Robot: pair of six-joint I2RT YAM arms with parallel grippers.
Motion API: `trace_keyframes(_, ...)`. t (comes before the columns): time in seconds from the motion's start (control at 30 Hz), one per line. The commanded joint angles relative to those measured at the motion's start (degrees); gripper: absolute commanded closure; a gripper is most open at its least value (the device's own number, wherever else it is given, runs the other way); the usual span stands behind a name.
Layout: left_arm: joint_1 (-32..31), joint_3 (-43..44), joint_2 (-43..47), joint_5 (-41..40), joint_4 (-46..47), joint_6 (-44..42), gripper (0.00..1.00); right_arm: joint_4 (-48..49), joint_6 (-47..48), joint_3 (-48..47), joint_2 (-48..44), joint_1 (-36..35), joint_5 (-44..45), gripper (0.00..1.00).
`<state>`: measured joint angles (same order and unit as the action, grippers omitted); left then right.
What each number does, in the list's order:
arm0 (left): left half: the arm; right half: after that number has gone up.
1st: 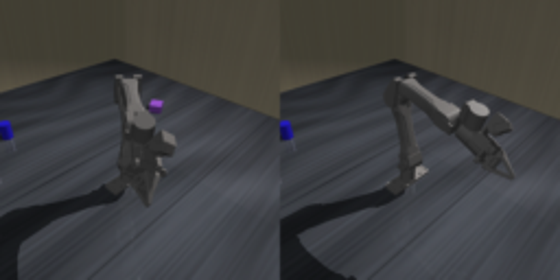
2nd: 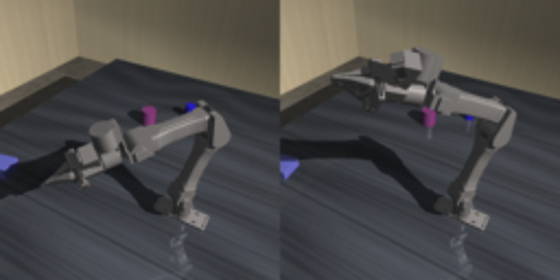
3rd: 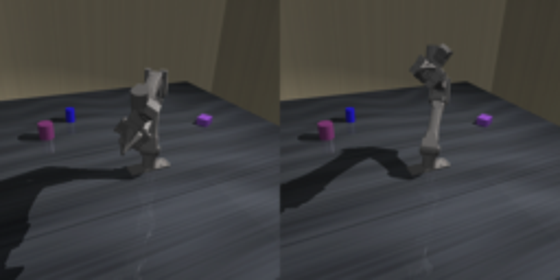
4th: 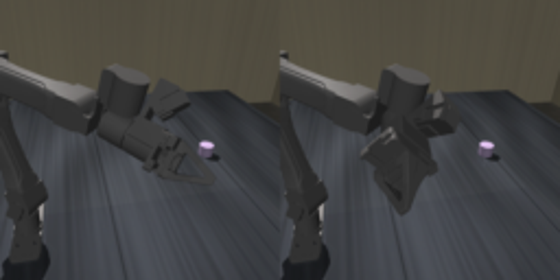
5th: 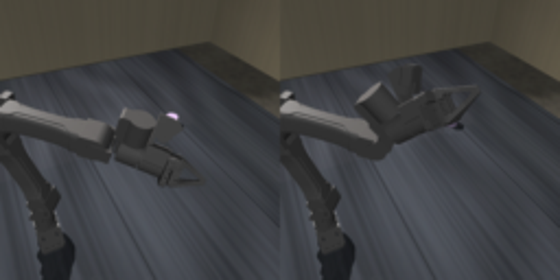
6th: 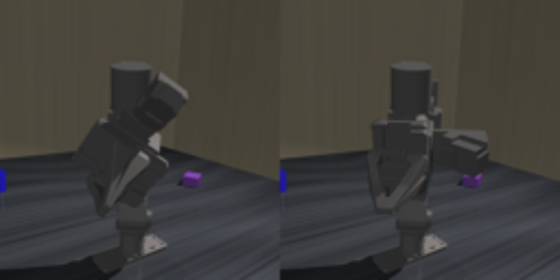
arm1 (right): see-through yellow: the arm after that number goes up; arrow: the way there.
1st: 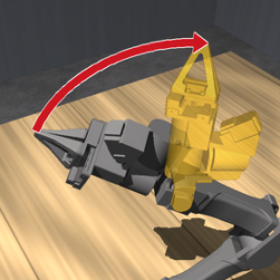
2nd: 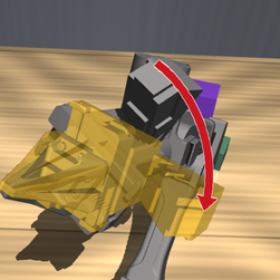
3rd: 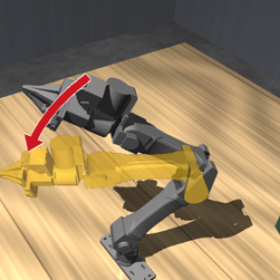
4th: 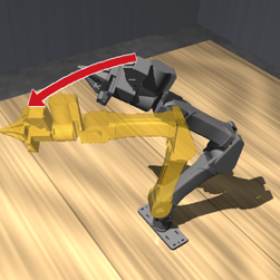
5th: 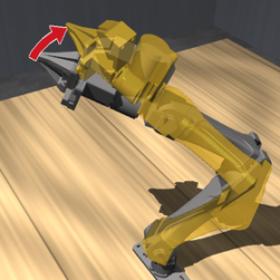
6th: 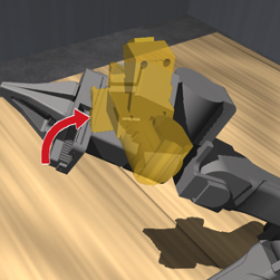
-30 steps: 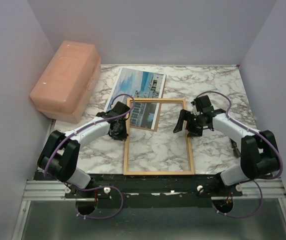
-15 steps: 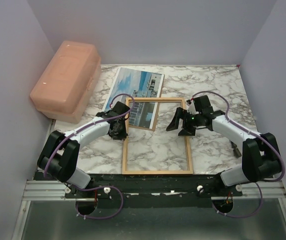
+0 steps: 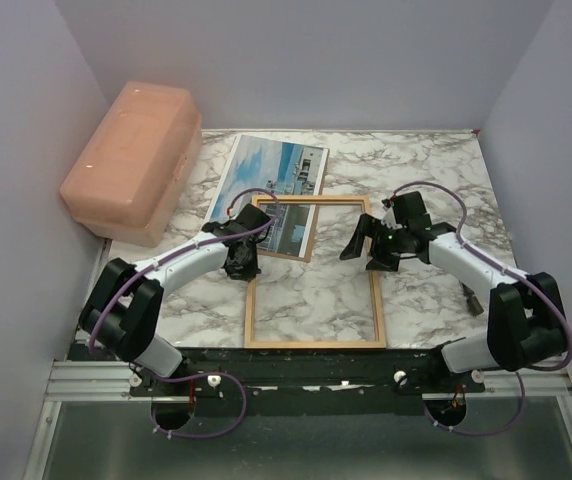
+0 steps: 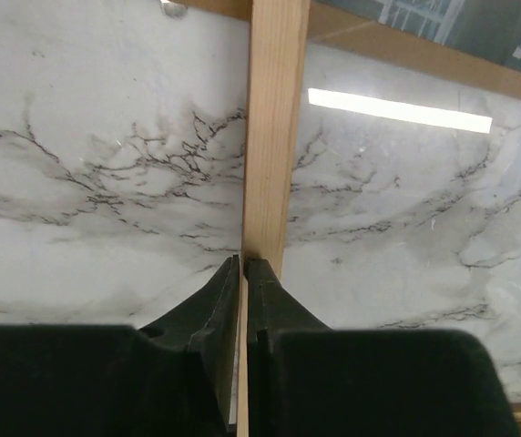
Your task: Put the photo into the frame
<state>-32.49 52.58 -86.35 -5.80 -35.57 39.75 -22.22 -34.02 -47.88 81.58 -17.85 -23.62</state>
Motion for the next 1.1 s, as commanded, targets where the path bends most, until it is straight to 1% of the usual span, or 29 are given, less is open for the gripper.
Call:
trace_keyframes(0.0,-4.8,4.3,-2.4,-7.3,-7.6,2.1,0.85,-4.1,2.4,1.5,-2.8,2.4,7.0,0.08)
trace_keyframes(0.13,-6.8,5.8,-1.5,-7.7,-8.1,3.1,0.71,-5.8,4.0,1.7,-4.4,5.4,8.6,0.06)
trace_keyframes(0.23,-7.3,6.2,-0.4,-6.2,-7.0,3.3,0.57,-6.1,4.9,2.3,-4.8,7.5,9.7,0.05)
trace_keyframes(0.37,-7.3,7.6,-1.8,-2.2,-5.6,2.9,0.46,-5.3,5.6,3.5,-2.9,8.2,10.2,0.05)
trace_keyframes(0.53,-7.4,12.8,-7.7,-1.7,-9.8,3.6,0.43,-3.3,5.1,5.0,-0.1,8.2,7.9,0.05)
trace_keyframes(0.7,-7.6,14.0,-7.6,1.5,-7.6,2.9,0.43,-1.5,4.8,6.2,1.2,8.2,7.7,0.07)
trace_keyframes(0.83,-7.5,17.8,-10.8,1.1,-11.1,3.4,0.41,-0.7,4.5,6.6,1.9,8.2,7.2,0.09)
trace_keyframes(1.07,-7.4,25.0,-17.6,2.8,-16.6,3.1,0.39,0.3,4.3,6.8,2.6,8.2,5.8,0.11)
